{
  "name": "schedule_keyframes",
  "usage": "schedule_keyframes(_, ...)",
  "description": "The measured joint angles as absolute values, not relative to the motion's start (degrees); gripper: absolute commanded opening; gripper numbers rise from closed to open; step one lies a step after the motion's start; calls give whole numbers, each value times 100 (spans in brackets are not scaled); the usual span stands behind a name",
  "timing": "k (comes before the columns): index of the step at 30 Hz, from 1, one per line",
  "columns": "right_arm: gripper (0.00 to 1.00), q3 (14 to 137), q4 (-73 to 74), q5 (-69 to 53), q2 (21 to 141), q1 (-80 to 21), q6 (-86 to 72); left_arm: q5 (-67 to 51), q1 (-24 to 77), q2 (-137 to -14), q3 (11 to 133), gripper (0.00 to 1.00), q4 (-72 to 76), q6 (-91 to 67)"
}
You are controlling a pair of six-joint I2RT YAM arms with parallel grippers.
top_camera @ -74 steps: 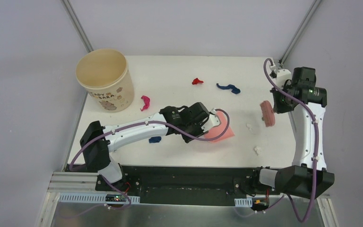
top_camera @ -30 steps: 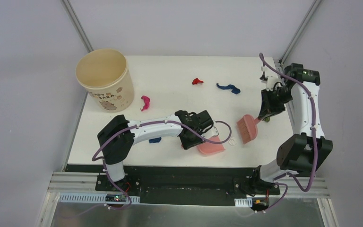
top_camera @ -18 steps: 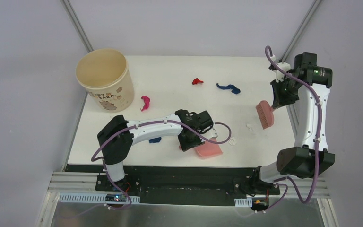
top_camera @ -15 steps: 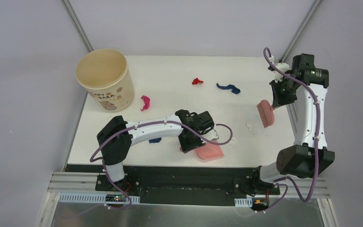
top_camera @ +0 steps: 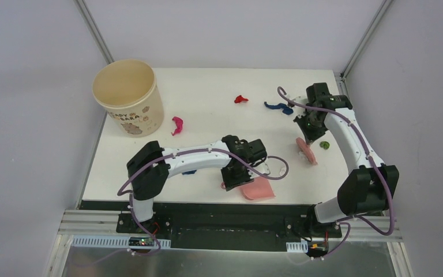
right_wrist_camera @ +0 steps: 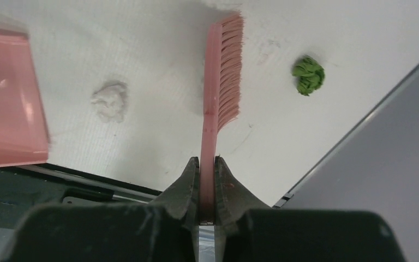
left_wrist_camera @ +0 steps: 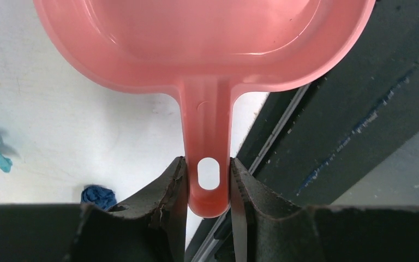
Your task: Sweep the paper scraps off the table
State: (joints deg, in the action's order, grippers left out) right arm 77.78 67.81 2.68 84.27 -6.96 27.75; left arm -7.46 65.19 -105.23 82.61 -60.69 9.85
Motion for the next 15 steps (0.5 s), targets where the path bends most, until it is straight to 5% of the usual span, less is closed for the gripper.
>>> schedule_keyframes(15, 0, 7483, 7459, -2545, 8202, -1192, 2110, 152, 7008, -11369, 8414, 0, -6178, 928)
